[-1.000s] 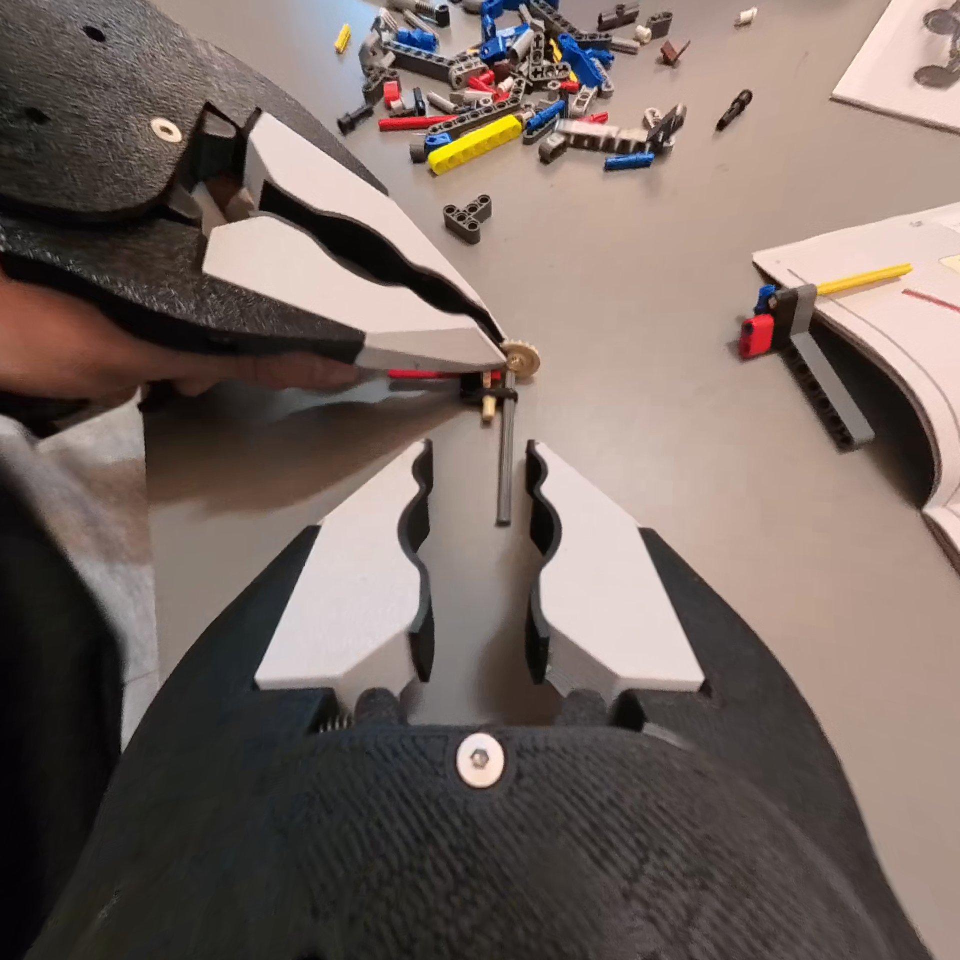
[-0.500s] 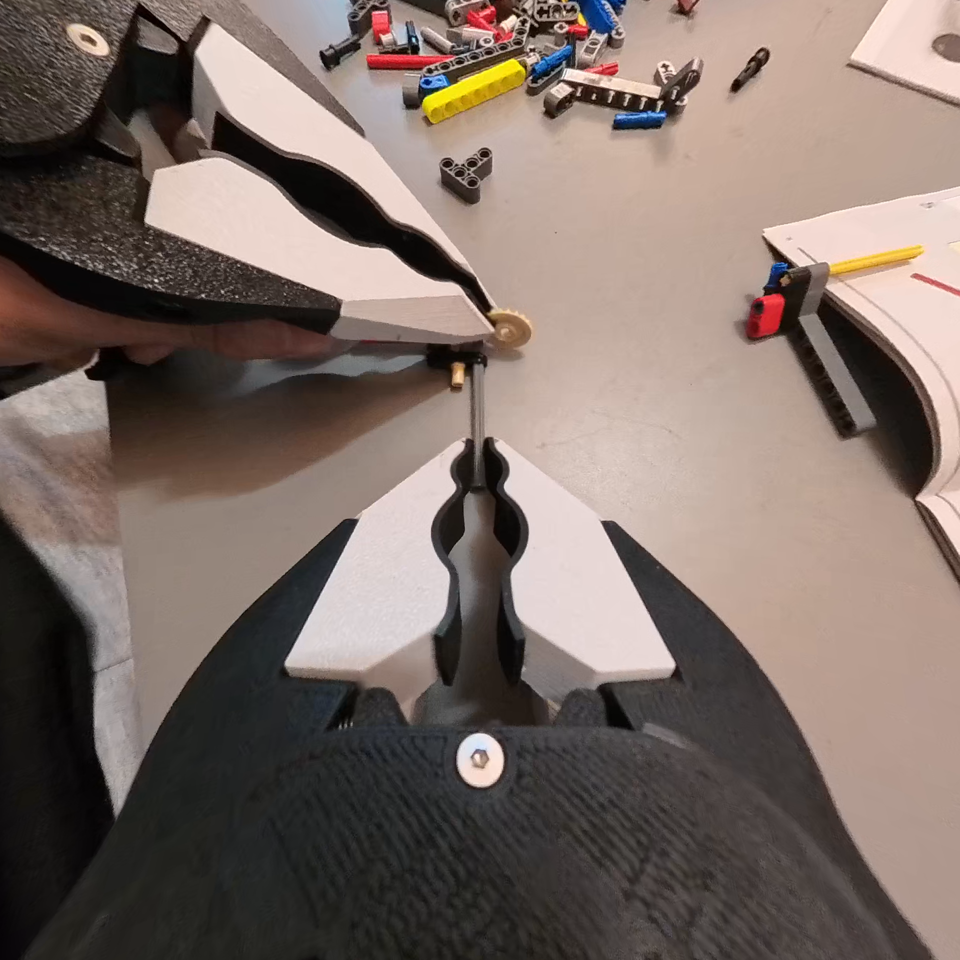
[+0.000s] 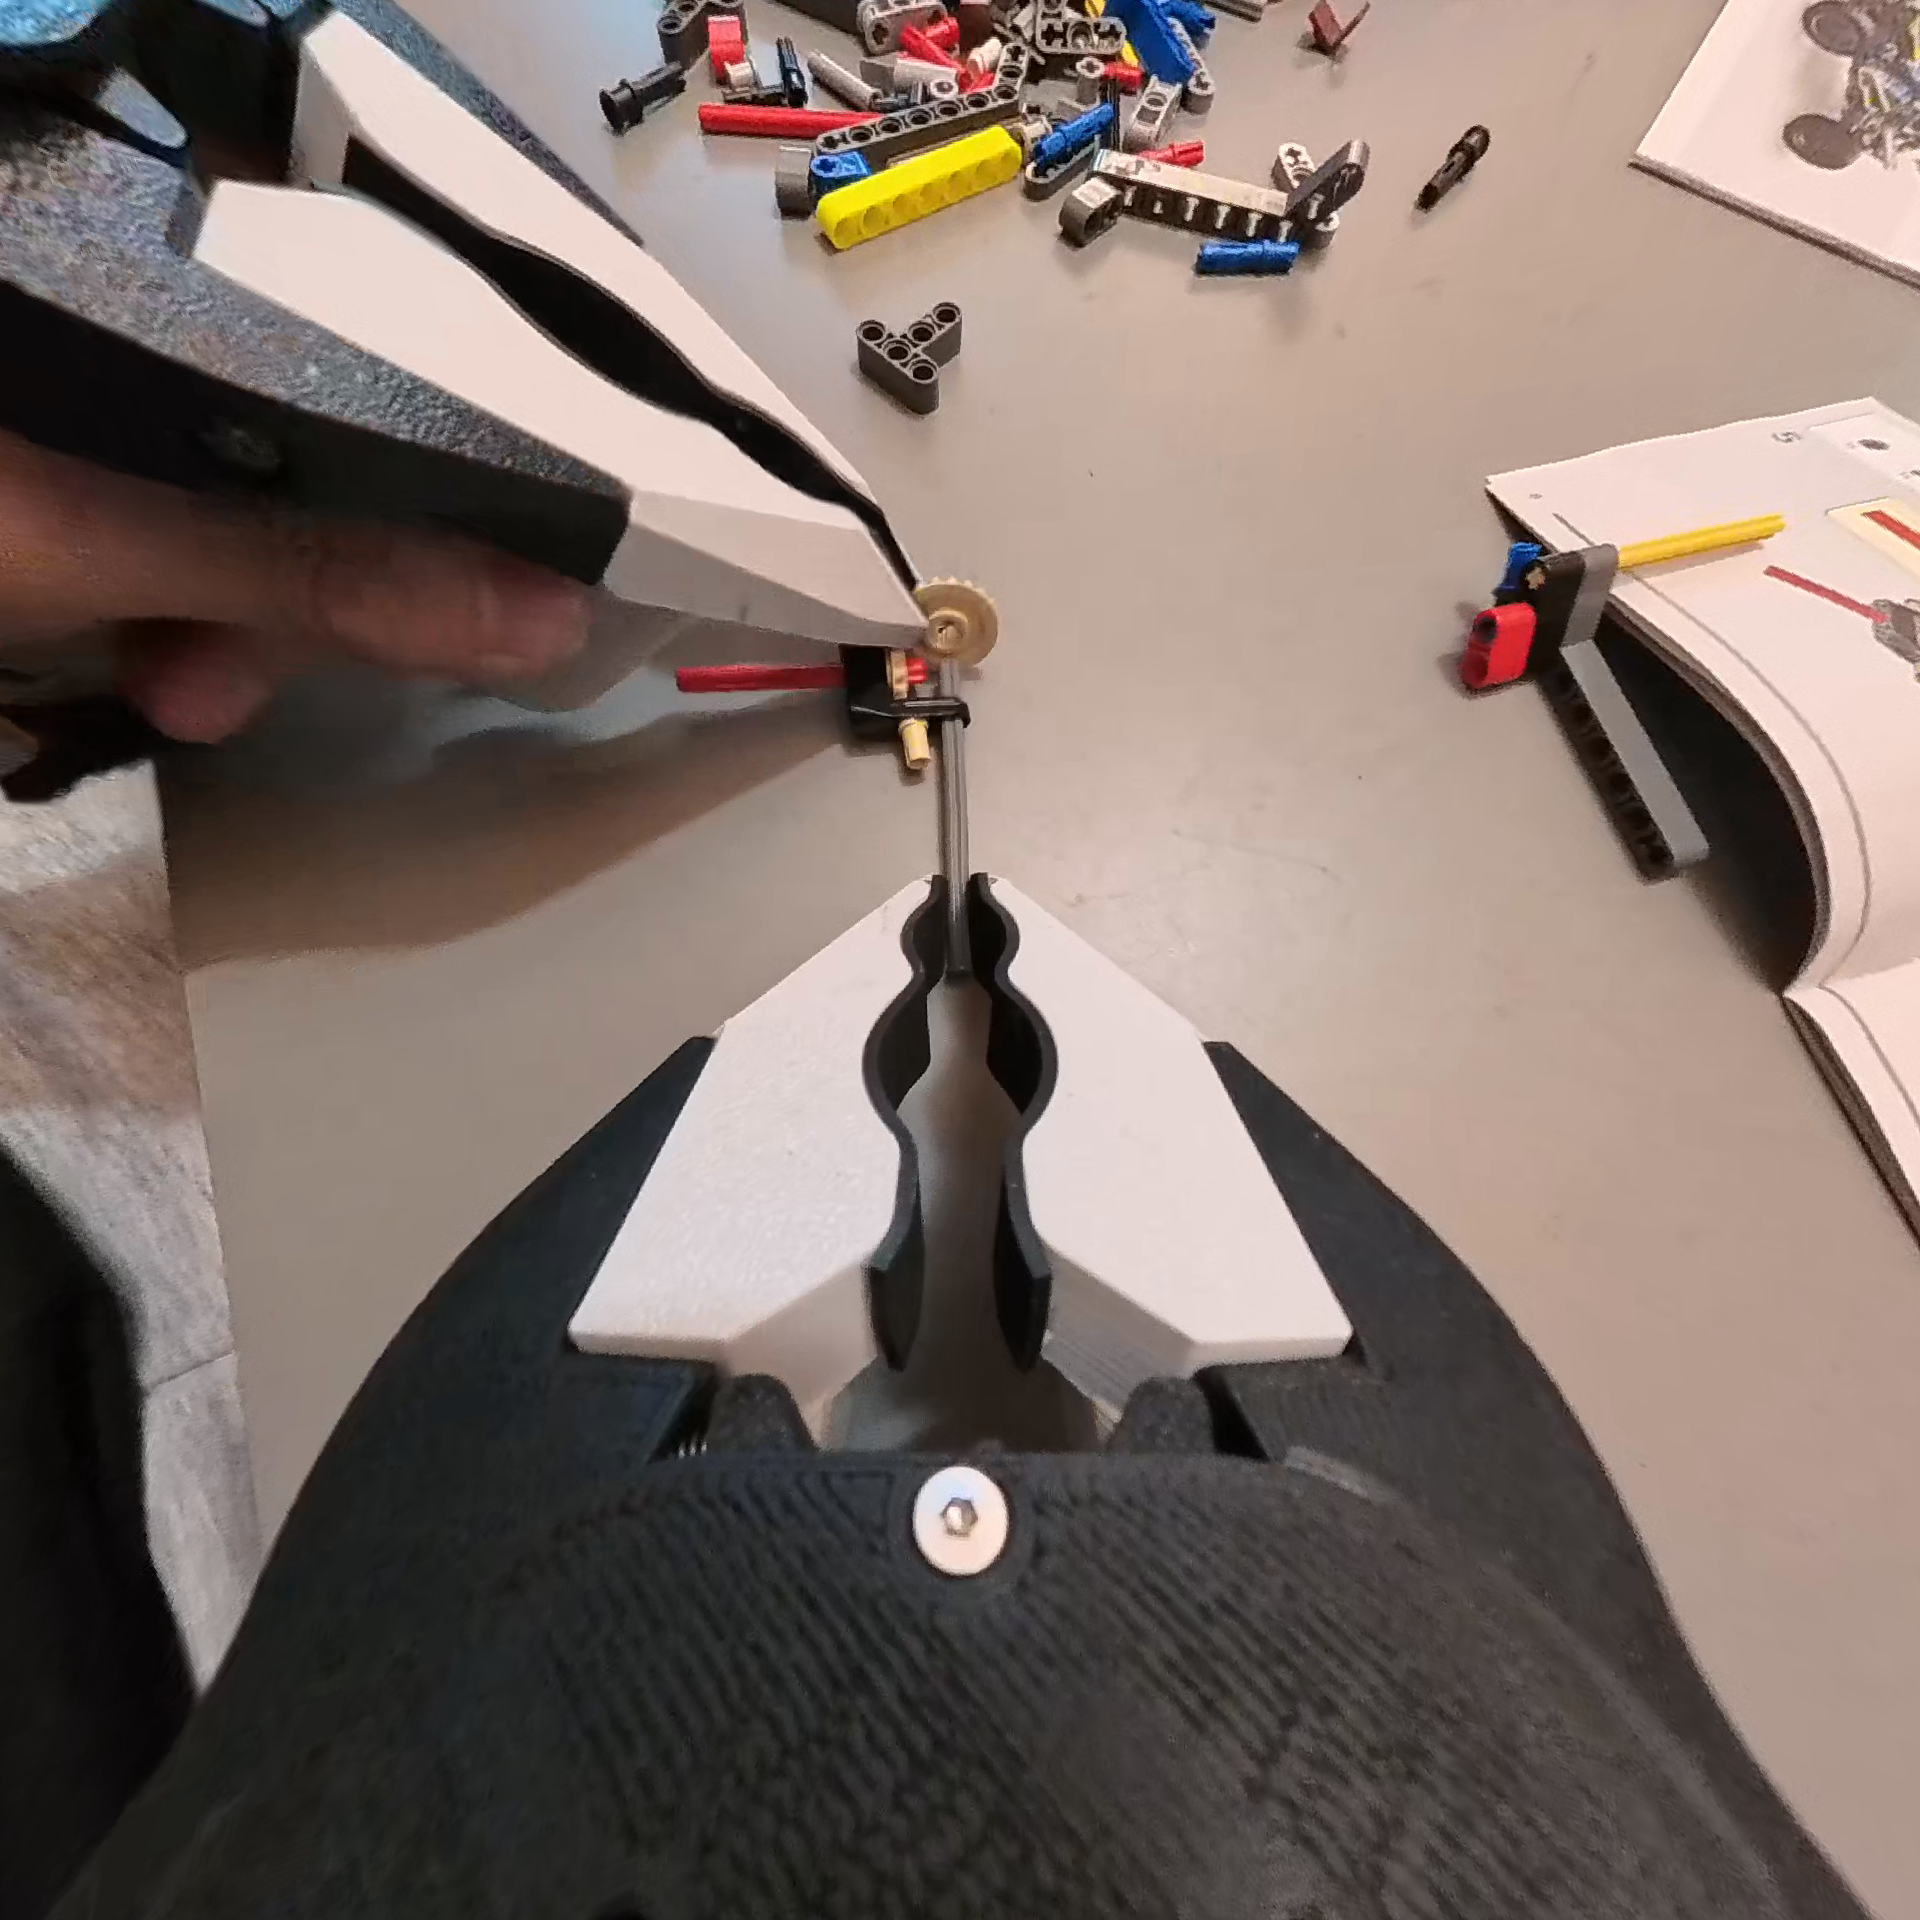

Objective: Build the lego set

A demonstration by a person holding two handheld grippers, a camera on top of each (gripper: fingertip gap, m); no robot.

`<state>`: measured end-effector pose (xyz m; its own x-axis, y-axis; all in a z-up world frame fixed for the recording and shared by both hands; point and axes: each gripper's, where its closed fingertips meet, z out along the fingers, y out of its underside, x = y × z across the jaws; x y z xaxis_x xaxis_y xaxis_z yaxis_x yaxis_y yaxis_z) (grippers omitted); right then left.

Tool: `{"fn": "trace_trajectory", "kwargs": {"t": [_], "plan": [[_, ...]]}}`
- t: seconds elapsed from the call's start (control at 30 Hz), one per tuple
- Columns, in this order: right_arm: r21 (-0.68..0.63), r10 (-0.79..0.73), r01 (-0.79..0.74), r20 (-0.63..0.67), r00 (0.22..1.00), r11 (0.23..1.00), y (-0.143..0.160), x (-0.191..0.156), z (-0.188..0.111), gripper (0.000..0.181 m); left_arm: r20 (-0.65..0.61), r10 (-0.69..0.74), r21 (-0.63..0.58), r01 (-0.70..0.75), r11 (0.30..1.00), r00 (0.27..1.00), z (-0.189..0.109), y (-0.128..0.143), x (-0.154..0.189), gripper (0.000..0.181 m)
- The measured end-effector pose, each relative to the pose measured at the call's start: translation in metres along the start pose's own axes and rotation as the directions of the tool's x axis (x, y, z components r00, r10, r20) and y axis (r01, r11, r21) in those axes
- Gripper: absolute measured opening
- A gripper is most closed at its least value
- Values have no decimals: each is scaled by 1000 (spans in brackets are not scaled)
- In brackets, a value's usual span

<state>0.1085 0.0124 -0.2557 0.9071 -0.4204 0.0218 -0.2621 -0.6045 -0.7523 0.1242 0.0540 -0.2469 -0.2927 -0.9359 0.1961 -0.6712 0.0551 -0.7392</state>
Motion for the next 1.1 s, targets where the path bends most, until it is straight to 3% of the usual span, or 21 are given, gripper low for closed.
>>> {"fn": "trace_trajectory", "kwargs": {"t": [0.2,0.53,0.87,1.1], "plan": [[0,8,-8,7,1000,1000,-1,-1,1,2,72,67,18,-69,997,995,0,2,-1,0],[1,-2,2,-10,1000,1000,-1,-1,1,3,73,97,5,-98,995,993,-1,5,-2,0],[1,-9,9,-7,1000,1000,-1,-2,1,2,150,241,16,-246,969,959,-9,6,-2,0],[2,-53,53,-17,998,999,-1,-5,1,2,102,235,-44,-231,972,967,-7,6,-2,0]]}}
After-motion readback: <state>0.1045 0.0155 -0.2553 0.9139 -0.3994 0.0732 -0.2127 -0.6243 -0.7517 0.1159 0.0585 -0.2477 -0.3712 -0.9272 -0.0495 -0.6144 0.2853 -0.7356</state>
